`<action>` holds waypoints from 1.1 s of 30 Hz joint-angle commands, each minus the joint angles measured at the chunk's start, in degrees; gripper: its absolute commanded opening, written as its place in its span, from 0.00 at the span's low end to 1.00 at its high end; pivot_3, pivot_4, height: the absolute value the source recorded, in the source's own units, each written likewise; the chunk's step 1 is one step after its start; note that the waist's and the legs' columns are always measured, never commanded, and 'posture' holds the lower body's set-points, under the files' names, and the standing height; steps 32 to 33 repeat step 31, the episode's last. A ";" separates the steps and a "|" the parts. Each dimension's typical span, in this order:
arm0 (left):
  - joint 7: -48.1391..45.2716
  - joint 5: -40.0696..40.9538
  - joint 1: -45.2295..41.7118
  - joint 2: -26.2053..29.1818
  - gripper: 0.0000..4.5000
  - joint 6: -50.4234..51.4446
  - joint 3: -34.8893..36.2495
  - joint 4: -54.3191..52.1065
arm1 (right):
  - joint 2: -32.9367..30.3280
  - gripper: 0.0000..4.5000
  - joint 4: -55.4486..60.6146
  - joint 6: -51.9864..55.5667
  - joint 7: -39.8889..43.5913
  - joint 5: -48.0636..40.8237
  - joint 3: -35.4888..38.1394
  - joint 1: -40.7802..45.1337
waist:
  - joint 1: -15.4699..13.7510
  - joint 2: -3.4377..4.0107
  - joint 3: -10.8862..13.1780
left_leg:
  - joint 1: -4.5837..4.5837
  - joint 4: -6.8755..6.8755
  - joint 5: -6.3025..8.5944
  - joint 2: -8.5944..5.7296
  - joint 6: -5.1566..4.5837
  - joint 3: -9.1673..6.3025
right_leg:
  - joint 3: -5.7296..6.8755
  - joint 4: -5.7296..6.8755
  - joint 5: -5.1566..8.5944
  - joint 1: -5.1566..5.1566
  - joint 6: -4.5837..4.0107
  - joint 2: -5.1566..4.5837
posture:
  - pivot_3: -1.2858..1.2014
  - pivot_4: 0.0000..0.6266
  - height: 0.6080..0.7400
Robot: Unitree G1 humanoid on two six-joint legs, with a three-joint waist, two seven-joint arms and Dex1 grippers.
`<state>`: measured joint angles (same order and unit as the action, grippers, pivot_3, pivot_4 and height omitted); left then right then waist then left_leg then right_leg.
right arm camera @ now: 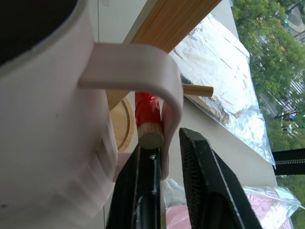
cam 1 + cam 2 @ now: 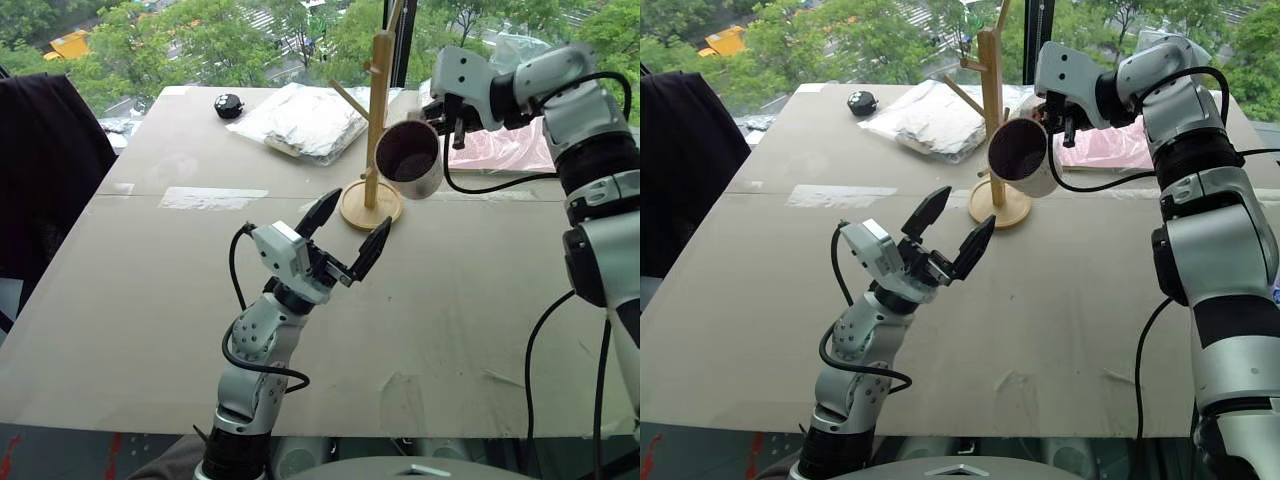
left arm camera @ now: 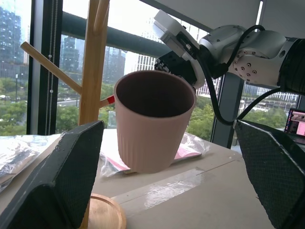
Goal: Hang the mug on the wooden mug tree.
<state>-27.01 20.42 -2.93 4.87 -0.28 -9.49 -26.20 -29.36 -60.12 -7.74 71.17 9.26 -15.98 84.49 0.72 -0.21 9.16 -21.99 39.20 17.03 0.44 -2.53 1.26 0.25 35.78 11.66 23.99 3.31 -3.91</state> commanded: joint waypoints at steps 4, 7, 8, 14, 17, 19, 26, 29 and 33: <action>0.55 -0.44 1.38 0.55 1.00 -0.23 -0.57 -1.34 | -2.85 0.85 0.74 -0.47 -1.59 0.81 1.71 1.29 | -0.07 0.00 0.00 | -0.04 -0.01 0.00 -0.01 0.00 -0.01 | 0.03 0.00 0.02 0.05 -0.03 -0.05 | 0.52 0.24 1.00; 0.69 -0.71 3.02 2.01 1.00 0.91 -0.08 -1.31 | -6.05 0.99 1.47 1.99 -3.15 -1.21 4.71 -1.69 | -0.16 0.00 0.00 | -0.10 -0.01 0.00 -0.02 0.00 -0.01 | 0.03 0.00 0.02 0.10 -0.04 -0.11 | 0.52 0.24 1.00; 0.80 -0.73 3.43 2.73 1.00 1.57 0.37 -1.40 | -7.23 0.99 2.46 3.31 -3.24 -2.79 6.49 -3.68 | -0.28 0.00 0.00 | -0.11 -0.01 0.00 -0.02 0.00 -0.02 | 0.05 -0.02 0.08 0.09 -0.15 -0.12 | 0.52 0.24 1.00; 1.84 -0.89 8.21 8.26 1.00 7.40 3.51 -2.31 | -10.79 0.99 27.14 17.72 -5.34 -17.39 20.69 -31.17 | -1.01 -0.01 -0.01 | -0.18 -0.06 0.08 -0.01 -0.15 -0.07 | 0.05 -0.09 0.06 0.10 -0.10 -0.23 | 0.52 0.24 1.00; 2.81 -0.31 10.96 10.59 1.00 11.92 5.25 -2.06 | -7.22 0.99 49.55 26.60 -11.68 -25.34 28.25 -53.66 | -1.38 0.08 -0.07 | -0.26 -0.11 0.12 0.06 -0.21 -0.12 | 0.02 -0.02 -0.01 0.22 0.03 -0.25 | 0.52 0.24 1.00; 2.75 0.61 11.96 11.61 1.00 13.96 6.18 -2.68 | -3.91 0.99 60.36 27.61 -15.88 -27.54 31.07 -66.38 | -1.49 0.18 -0.06 | -0.38 -0.06 0.12 0.14 -0.21 -0.30 | 0.11 0.03 0.00 0.26 0.03 -0.17 | 0.52 0.24 1.00; 1.18 1.03 17.42 15.26 1.00 19.78 4.54 -7.78 | 4.93 0.99 72.68 21.13 -24.12 -29.47 34.36 -90.05 | -0.63 -0.04 -0.04 | 0.25 0.10 0.15 0.00 -0.30 0.00 | -0.07 0.07 0.14 -0.26 -0.17 0.09 | 0.52 0.24 1.00; 0.68 0.28 18.68 16.88 1.00 20.34 4.47 -8.88 | 4.77 0.99 73.88 17.42 -23.38 -28.77 33.27 -95.41 | -0.61 -0.04 -0.01 | 0.31 0.11 0.15 0.02 -0.30 -0.01 | -0.06 0.06 0.29 -0.28 0.06 0.10 | 0.52 0.24 1.00; 0.84 0.12 19.02 17.40 1.00 20.69 4.98 -9.08 | 4.65 0.99 75.13 17.01 -23.02 -29.55 32.51 -97.79 | -0.58 -0.04 -0.01 | 0.32 0.11 0.14 0.03 -0.29 -0.01 | -0.07 0.10 0.28 -0.27 0.05 0.14 | 0.52 0.24 1.00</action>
